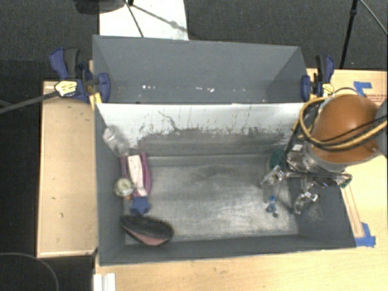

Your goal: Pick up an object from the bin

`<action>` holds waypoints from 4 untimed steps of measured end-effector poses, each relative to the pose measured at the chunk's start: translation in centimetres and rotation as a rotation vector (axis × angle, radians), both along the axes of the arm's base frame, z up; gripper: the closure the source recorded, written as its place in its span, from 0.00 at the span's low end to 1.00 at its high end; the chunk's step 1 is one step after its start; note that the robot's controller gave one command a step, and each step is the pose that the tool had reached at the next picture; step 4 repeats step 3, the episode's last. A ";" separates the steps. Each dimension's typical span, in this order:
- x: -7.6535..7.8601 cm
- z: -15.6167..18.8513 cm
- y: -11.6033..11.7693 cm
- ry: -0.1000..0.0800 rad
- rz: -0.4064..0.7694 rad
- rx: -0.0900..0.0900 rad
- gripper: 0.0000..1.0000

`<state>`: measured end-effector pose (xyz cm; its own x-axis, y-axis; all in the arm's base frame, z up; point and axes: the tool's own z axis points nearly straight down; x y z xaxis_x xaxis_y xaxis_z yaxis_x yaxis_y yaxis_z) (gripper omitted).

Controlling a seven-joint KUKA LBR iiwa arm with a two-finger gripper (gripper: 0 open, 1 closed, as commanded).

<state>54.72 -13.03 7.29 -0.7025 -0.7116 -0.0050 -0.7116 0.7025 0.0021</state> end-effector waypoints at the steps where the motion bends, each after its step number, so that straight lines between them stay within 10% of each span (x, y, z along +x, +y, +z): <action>1: -1.3 0.0 1.1 -0.008 0.237 -0.002 0.00; 2: -1.3 0.0 1.0 -0.007 0.231 -0.002 1.00; 3: -0.6 23.2 -1.0 -0.008 0.622 -0.009 1.00; 4: -0.6 23.2 -1.0 -0.008 0.622 -0.009 1.00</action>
Offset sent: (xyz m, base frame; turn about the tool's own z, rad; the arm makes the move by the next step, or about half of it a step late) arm -0.0158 0.0079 -0.0029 -0.2385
